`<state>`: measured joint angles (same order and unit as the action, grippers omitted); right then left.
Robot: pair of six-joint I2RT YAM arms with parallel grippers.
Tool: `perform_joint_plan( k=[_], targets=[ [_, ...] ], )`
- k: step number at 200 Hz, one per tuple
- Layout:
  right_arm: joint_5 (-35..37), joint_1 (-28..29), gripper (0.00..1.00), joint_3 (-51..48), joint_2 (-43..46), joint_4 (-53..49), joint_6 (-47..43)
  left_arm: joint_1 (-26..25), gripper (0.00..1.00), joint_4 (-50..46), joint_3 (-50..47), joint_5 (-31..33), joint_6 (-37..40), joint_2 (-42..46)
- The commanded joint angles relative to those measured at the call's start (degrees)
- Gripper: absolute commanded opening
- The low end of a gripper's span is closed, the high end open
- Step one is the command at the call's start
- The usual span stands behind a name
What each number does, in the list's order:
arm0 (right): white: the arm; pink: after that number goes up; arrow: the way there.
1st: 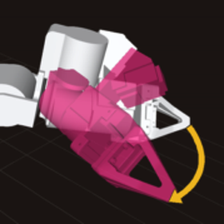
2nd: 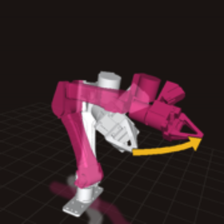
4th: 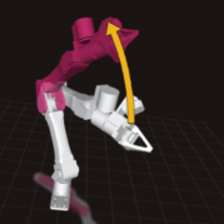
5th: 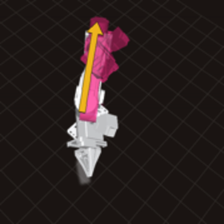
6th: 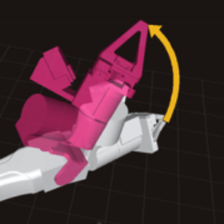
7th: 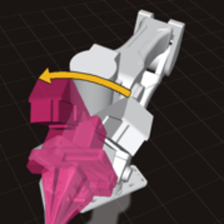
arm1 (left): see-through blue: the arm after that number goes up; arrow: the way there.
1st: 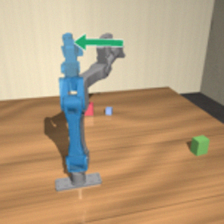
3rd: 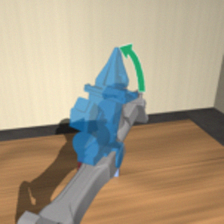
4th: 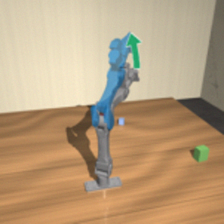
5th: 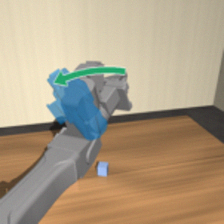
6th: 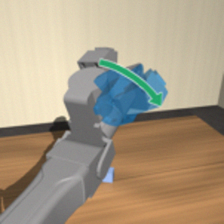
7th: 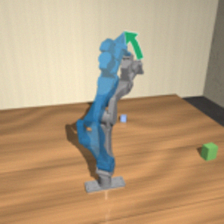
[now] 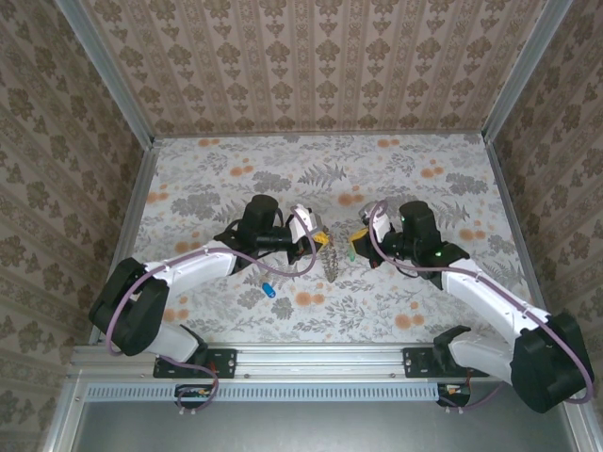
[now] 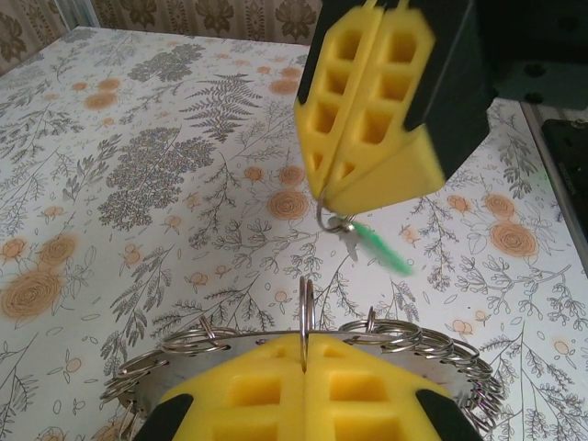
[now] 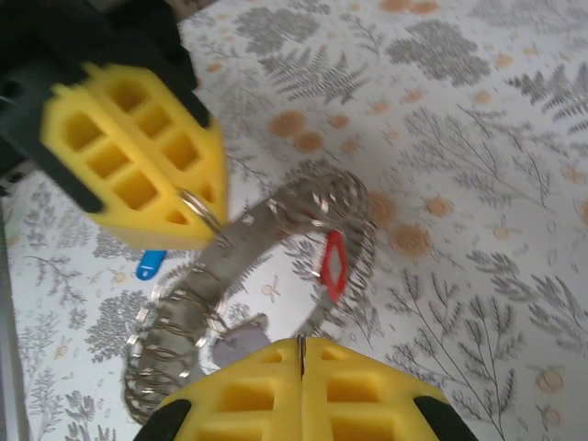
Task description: Put the keys on the keyring
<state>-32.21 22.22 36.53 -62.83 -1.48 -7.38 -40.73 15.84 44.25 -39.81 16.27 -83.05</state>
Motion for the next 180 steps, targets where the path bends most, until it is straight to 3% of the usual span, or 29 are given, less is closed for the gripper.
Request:
perform_joint_plan(
  k=[1,24,94,180],
  targets=[
    [-4.7,1.0,0.0,2.7,2.3,0.1,-5.6,0.2,0.0,1.3,1.0,-1.1,-0.9,-0.4],
    [-6.3,2.3,0.0,3.7,2.3,-0.1,-8.1,0.1,0.0,1.1,1.3,-1.0,-1.5,-0.6],
    [-2.2,6.2,0.0,9.7,-3.9,-3.1,-13.0,-0.1,0.0,0.1,2.1,-0.7,-1.6,-0.8],
    [3.8,7.9,0.0,9.9,-7.2,-1.0,-14.8,-0.3,0.0,0.0,2.3,-1.2,-1.5,-0.9]
  ],
)
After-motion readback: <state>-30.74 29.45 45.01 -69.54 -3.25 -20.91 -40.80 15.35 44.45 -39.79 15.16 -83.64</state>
